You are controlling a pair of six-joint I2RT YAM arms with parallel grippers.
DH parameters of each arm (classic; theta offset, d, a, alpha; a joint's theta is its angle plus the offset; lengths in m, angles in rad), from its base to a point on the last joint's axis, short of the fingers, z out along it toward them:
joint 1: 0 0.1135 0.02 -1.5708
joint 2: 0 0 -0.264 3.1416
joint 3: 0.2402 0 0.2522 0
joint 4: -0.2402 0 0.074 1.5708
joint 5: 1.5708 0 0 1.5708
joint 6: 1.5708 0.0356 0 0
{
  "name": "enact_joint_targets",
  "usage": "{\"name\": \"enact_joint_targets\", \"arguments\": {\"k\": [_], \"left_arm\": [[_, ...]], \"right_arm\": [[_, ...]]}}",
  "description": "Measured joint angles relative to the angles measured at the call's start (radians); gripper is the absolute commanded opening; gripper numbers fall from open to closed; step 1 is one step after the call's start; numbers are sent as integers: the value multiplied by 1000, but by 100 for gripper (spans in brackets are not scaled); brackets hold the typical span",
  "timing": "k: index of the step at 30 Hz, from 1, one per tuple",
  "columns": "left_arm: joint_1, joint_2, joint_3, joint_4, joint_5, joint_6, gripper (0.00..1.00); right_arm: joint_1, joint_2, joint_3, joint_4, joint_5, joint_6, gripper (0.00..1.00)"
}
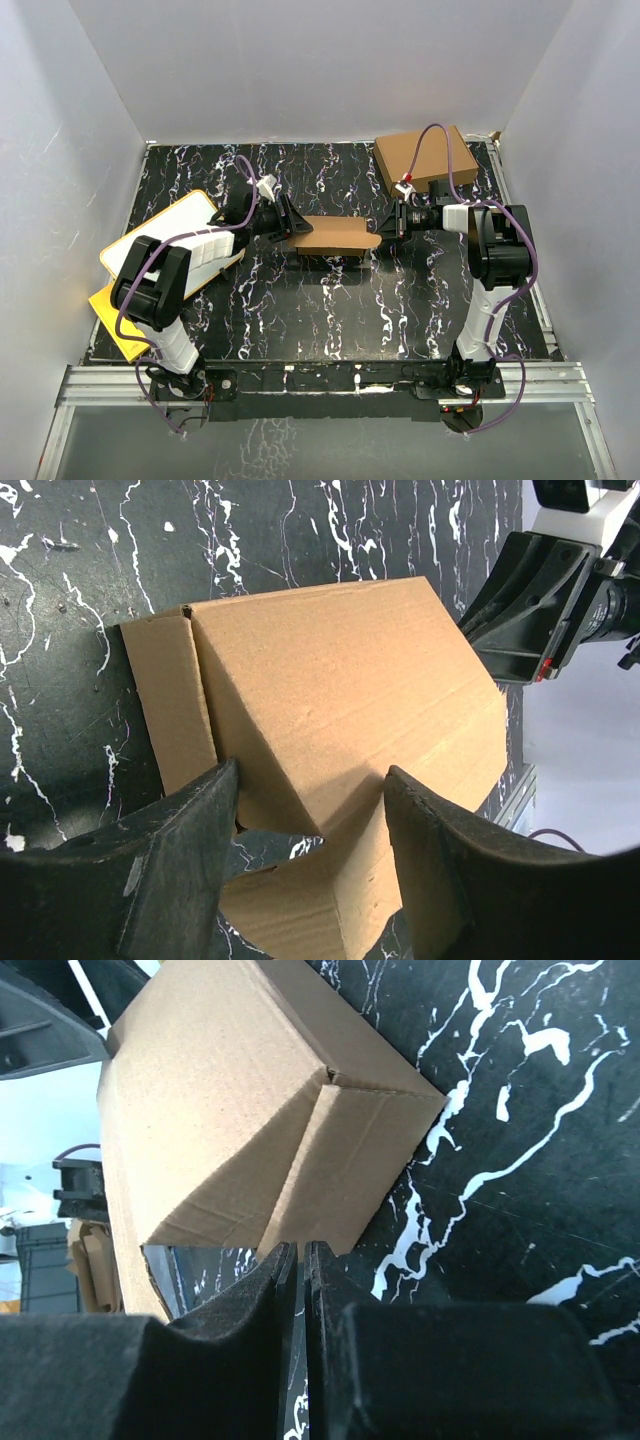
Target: Fold the paper box
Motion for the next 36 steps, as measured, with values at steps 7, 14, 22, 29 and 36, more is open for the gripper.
{"name": "enact_joint_targets", "arguments": {"k": [7, 14, 22, 29, 36], "left_arm": [[-1, 0, 32, -68, -14, 45, 58], [-3, 0, 60, -129, -25, 80, 58], [-5, 0, 80, -174, -31, 104, 58], [-5, 0, 88, -194, -31, 113, 58], [-5, 0, 96, -209, -31, 117, 61]], "right_arm": [[-5, 0, 21, -62, 35, -63, 16], [-57, -34, 46, -129, 43, -135, 21], [-58, -196, 109, -167, 32, -212, 25], [131, -213, 213, -200, 56, -268, 24], [281, -77, 278, -280, 176, -331, 22]]}}
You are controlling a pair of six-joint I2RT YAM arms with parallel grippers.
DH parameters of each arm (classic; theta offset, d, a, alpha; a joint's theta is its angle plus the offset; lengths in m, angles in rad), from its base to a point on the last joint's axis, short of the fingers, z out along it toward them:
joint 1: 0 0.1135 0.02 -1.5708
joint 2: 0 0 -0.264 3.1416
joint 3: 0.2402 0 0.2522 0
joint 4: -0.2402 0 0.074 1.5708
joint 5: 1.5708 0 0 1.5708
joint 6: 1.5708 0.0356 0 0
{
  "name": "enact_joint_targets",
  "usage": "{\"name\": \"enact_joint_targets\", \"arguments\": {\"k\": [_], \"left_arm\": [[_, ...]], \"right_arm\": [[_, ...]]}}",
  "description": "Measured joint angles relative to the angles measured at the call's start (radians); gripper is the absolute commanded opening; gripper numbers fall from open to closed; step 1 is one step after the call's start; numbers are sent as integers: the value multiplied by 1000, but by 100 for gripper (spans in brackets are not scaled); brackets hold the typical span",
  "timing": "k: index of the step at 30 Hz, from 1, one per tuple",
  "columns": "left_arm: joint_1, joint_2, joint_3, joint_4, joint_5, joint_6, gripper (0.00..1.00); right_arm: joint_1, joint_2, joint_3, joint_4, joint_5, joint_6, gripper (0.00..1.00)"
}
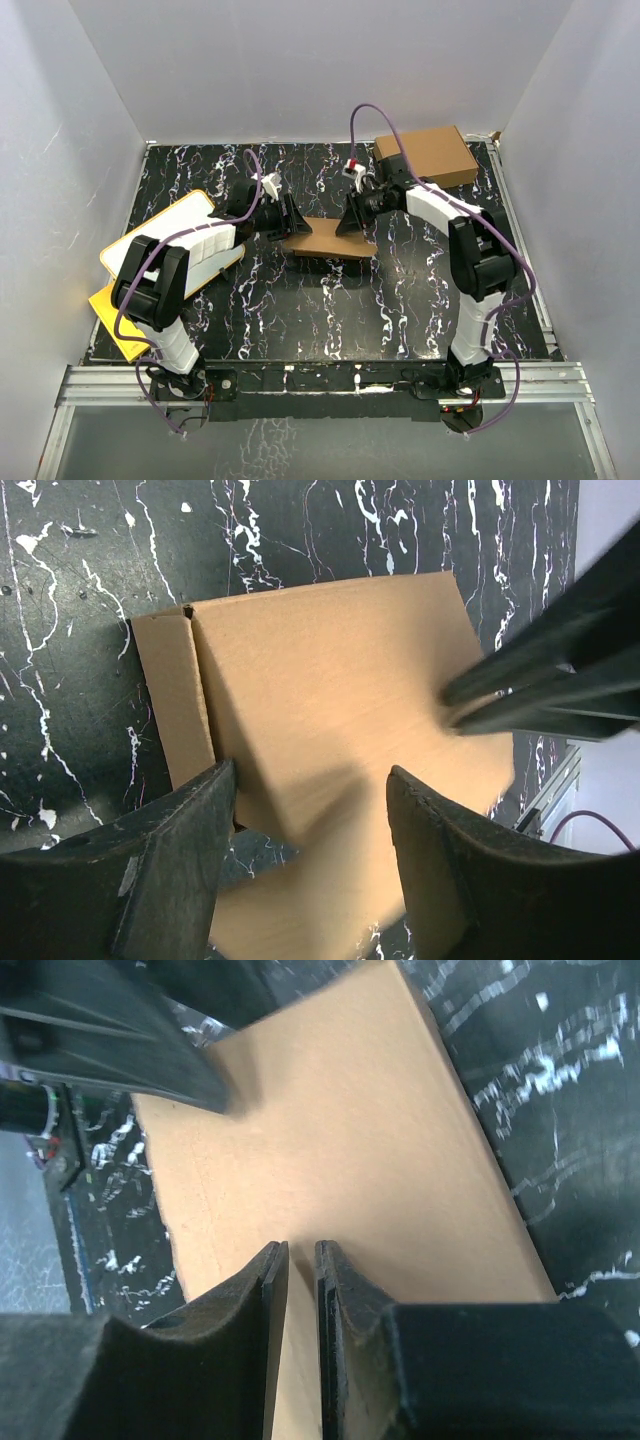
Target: Fold the paper box
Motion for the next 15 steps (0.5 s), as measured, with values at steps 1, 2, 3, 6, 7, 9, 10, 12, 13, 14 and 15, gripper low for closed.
{"name": "enact_joint_targets", "arguments": {"k": [1, 2, 3, 6, 7, 9, 10, 12, 13, 14, 15], "left_arm": [[0, 0, 2, -3, 0, 2, 62], [0, 0, 3, -6, 0, 3, 62], [0, 0, 5, -10, 0, 3, 62], [0, -2, 8, -19, -6, 7, 64], [-1, -4, 11, -24, -9, 7, 64], [-1, -6, 18, -39, -26, 14, 64], [-1, -6, 22, -51, -36, 20, 64], [-1, -8, 25, -68, -54, 30, 64], [-1, -13, 25, -80, -65, 35, 64], [-1, -18, 25, -91, -75, 40, 64], [-1, -24, 25, -97, -81, 44, 64]], "right_arm": [[3, 17, 0, -12, 18, -2, 22], [3, 35, 0, -25, 36, -6, 21], [2, 50, 0, -37, 54, -10, 21], [-2, 66, 0, -59, 83, -23, 21], [-3, 66, 0, -63, 89, -26, 21], [-3, 66, 0, -65, 95, -31, 21], [-3, 66, 0, -66, 98, -32, 21], [-3, 66, 0, -67, 99, -36, 21], [-3, 66, 0, -68, 101, -38, 21], [-3, 66, 0, -68, 101, -40, 21], [-3, 66, 0, -68, 101, -43, 21]]}}
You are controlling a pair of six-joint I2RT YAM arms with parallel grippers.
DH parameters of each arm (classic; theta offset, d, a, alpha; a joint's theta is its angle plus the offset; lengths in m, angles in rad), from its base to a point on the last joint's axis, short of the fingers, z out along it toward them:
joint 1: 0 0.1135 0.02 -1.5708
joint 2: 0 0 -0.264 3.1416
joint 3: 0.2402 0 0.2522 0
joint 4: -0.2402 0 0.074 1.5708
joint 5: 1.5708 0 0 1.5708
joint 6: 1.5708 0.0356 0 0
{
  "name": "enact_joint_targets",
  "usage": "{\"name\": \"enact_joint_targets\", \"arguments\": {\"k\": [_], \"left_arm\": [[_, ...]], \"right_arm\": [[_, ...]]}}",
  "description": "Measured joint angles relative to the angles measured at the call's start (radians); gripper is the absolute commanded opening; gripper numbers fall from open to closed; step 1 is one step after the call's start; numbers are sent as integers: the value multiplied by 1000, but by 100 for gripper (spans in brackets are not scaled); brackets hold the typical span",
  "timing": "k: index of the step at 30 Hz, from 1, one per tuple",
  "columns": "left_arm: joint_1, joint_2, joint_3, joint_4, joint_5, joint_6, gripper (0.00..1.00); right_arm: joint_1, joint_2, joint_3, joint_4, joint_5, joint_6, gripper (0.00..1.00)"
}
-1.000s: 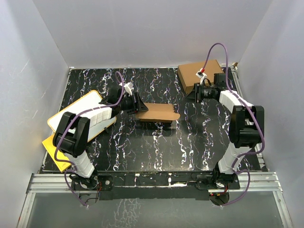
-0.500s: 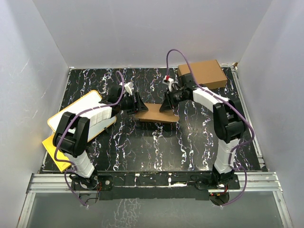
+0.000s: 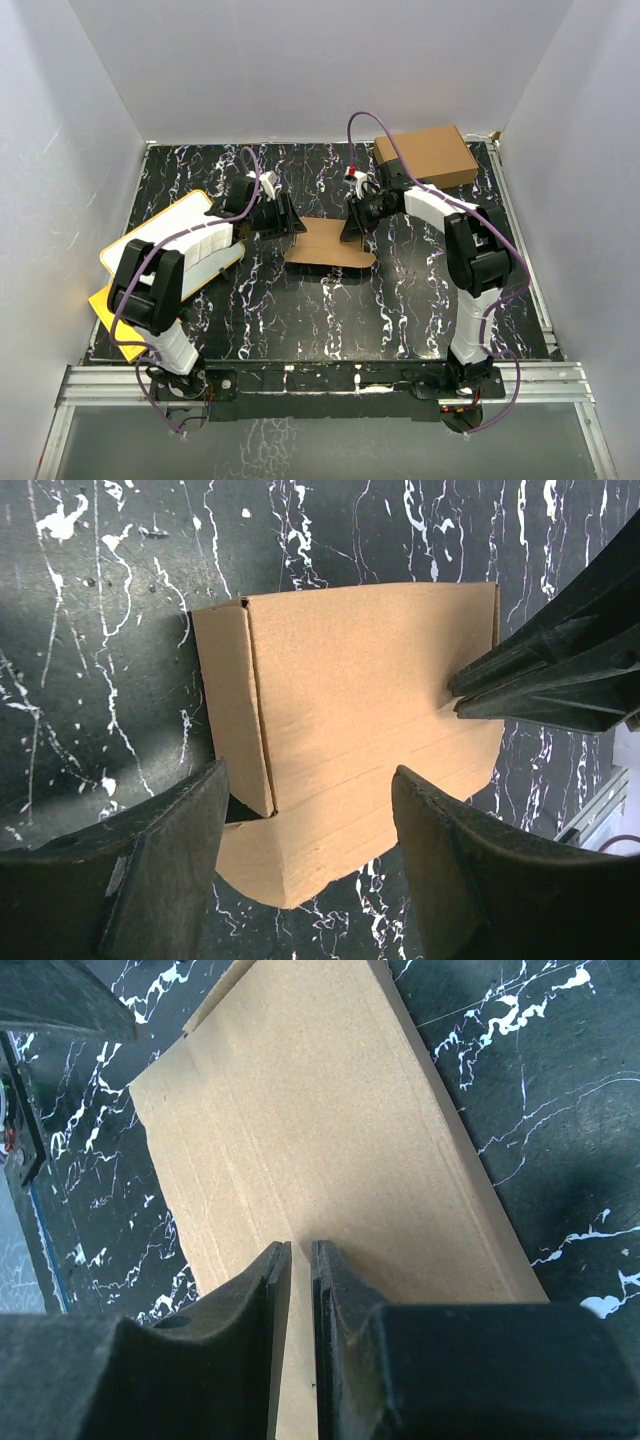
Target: Fold the paper box
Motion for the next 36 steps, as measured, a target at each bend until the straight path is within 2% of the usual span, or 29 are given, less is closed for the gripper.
{"name": "enact_joint_targets", "arguments": {"k": [6, 13, 17, 19, 20, 24, 27, 36], "left_arm": [[0, -84, -25, 3, -36, 24, 65], [0, -251, -195, 126, -46, 30, 68], [0, -356, -309, 234, -52, 28, 83], [0, -422, -371, 290, -60, 25, 95], [0, -457, -408, 332, -66, 22, 97], [0, -570, -536, 488, -96, -14, 97], [1, -594, -598, 574, -104, -53, 97], [2, -540, -605, 621, -77, -121, 94]], "right_arm": [[0, 0, 0, -7, -20, -32, 27], [-12, -42, -25, -25, -96, -81, 32], [-64, -120, -82, -5, -164, -74, 40], [-105, -166, -130, 43, -186, -45, 46], [-134, -196, -166, 80, -193, -18, 50], [-209, -259, -286, 230, -190, 106, 59], [-248, -246, -332, 314, -184, 203, 60], [-239, -96, -358, 493, -179, 464, 58]]}}
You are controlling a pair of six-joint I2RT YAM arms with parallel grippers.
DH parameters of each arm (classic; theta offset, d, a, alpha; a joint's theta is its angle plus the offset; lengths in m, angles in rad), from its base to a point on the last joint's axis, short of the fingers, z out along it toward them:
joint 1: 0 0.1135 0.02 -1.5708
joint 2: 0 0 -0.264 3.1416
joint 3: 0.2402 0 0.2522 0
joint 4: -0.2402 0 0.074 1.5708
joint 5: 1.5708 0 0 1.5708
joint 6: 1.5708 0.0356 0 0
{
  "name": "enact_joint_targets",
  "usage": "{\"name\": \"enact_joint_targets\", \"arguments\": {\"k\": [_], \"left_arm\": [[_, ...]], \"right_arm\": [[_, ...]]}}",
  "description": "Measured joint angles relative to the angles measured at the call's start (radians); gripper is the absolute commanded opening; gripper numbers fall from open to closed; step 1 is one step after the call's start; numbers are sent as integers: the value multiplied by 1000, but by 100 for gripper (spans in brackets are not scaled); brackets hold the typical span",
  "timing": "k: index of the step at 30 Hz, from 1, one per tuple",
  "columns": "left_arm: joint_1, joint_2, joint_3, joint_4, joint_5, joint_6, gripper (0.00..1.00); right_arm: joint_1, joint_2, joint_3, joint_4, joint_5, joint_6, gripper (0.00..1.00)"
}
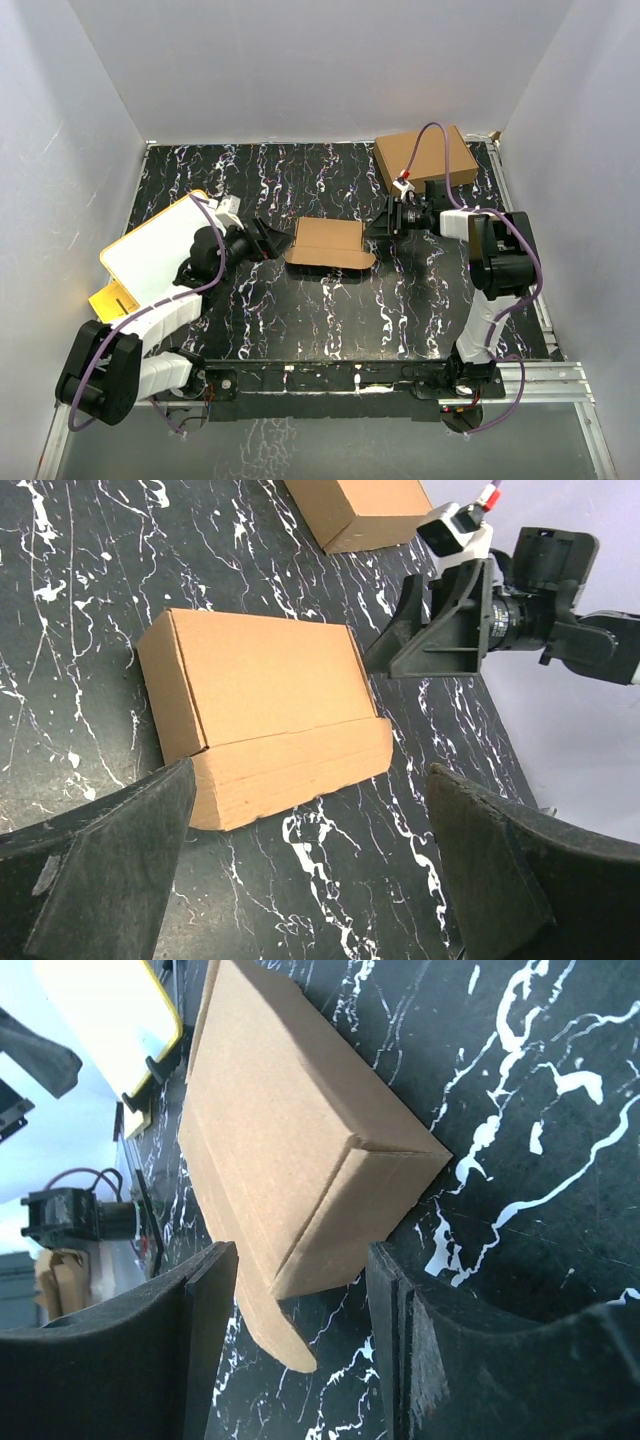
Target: Fold the paper box
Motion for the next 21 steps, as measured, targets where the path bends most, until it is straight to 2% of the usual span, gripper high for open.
{"name": "enact_joint_targets", "arguments": {"k": [3, 11, 21], "left_arm": [[0, 13, 0, 6, 5, -16, 93], [0, 68, 3, -9, 6, -53, 93], [0, 227, 112, -116, 2, -99, 97]], "right_arm": [[8, 31, 0, 28, 12, 51, 54], [19, 72, 0, 41, 35, 106, 34], [0, 88, 2, 40, -5, 132, 29]]}}
